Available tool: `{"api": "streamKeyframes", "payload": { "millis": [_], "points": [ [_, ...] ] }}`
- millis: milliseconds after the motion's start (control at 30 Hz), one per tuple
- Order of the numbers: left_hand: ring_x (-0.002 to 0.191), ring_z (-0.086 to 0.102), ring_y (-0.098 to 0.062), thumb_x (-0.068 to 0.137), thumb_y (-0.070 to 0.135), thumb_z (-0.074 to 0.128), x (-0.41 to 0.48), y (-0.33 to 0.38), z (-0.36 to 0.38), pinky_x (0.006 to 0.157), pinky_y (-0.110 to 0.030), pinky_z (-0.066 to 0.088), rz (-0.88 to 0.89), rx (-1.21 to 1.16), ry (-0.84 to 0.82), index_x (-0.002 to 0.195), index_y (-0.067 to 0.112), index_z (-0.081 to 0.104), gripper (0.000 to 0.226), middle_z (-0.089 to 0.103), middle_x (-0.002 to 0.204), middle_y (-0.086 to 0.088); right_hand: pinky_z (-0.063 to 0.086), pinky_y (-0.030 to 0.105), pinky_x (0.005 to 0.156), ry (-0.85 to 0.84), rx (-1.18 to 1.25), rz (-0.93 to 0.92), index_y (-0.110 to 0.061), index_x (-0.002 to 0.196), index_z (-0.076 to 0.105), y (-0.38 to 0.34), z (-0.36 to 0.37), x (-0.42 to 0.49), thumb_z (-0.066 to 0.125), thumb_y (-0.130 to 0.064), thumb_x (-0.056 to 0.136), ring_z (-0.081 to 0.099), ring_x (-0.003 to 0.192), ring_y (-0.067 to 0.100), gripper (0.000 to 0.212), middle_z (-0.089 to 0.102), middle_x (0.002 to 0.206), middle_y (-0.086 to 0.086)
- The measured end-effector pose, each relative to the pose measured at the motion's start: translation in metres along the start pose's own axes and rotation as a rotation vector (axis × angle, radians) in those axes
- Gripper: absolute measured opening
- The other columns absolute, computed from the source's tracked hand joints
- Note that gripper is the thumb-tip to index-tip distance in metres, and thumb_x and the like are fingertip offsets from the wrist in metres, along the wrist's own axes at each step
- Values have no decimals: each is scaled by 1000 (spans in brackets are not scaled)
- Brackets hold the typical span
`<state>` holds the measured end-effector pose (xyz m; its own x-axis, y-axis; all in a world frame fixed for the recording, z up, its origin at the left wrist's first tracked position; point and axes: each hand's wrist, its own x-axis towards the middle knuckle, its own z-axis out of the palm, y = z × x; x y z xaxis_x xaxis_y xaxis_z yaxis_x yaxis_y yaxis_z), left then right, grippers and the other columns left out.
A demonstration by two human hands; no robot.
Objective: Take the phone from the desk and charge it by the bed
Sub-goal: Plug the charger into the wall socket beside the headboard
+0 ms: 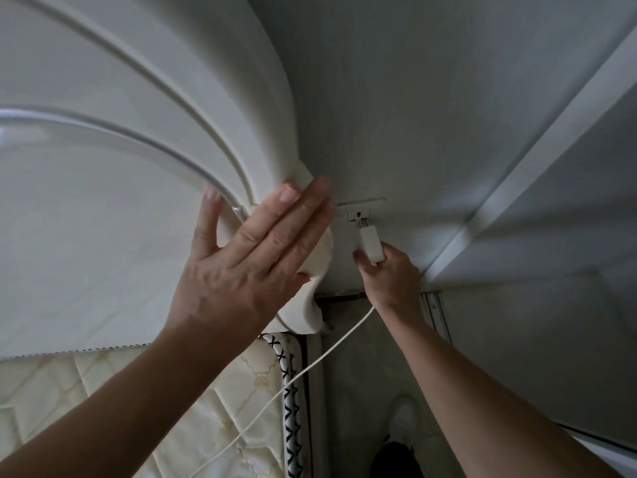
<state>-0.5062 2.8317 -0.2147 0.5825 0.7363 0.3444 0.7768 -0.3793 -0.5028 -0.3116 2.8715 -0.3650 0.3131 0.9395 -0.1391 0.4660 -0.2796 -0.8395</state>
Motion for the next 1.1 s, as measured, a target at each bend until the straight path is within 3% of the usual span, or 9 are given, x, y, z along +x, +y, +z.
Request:
{"api": "streamKeyframes", "payload": {
  "millis": [133, 300, 433, 600, 700, 800, 1000, 1100],
  "points": [
    [153, -17, -16, 101, 47, 50, 1, 1, 1, 120, -59, -9, -3, 7, 16, 160, 17, 4, 81, -18, 167, 2, 38, 17, 52, 7, -23, -13, -21, 97, 71, -2, 3, -3, 64, -44, 86, 68, 73, 16, 27, 74, 80, -3],
    [153, -17, -16, 100, 47, 52, 0, 1, -2, 120, -57, -12, 4, 39, 38, 160, 17, 7, 81, -16, 168, 1, 53, 29, 64, 33, -63, 18, -25, 98, 68, -6, 8, -2, 60, -46, 86, 68, 76, 21, 26, 74, 79, -2],
    [153, -17, -16, 101, 45, 51, 1, 0, -1, 120, -58, -12, 3, 10, 38, 160, 16, 5, 81, -17, 168, 1, 49, 30, 66, 41, -72, 13, -25, 109, 65, -6, 14, -3, 58, -46, 90, 69, 81, 27, 29, 74, 86, 3],
    [153, -15, -16, 101, 46, 52, 1, -1, -6, 120, -57, -7, 14, 32, 49, 160, 16, 12, 77, -3, 168, -1, 49, 29, 70, -4, 17, 74, -25, 120, 61, -8, 19, -1, 60, -43, 90, 69, 87, 26, 35, 73, 95, 3],
    [153, -15, -16, 102, 45, 51, 2, -1, -5, 121, -57, -8, 11, 33, 51, 160, 16, 11, 77, -2, 169, 0, 60, 42, 72, -69, 223, 218, -33, 115, 62, -12, 21, -1, 63, -51, 84, 70, 83, 17, 36, 70, 91, -8],
    [153, -16, -16, 102, 45, 50, 2, 0, -4, 121, -57, -10, 7, 31, 52, 160, 16, 11, 76, -3, 167, -1, 60, 49, 75, -64, 275, 211, -40, 105, 63, -14, 21, -4, 57, -53, 87, 69, 82, 14, 23, 69, 85, -12],
    [154, -14, -17, 102, 44, 50, 0, -2, -2, 121, -57, -9, 16, 22, 67, 160, 15, 11, 76, -10, 169, -1, 59, 45, 76, -31, 205, 100, -32, 111, 65, -18, 22, -5, 54, -51, 91, 70, 77, 17, 30, 72, 85, -6],
    [154, -14, -17, 101, 42, 53, 0, 1, 3, 120, -58, -10, 2, 11, 70, 160, 15, 10, 78, -12, 168, 0, 60, 48, 76, -22, 220, 171, -33, 107, 66, -24, 22, -3, 50, -64, 82, 71, 82, 22, 43, 74, 89, 1]
  ]
}}
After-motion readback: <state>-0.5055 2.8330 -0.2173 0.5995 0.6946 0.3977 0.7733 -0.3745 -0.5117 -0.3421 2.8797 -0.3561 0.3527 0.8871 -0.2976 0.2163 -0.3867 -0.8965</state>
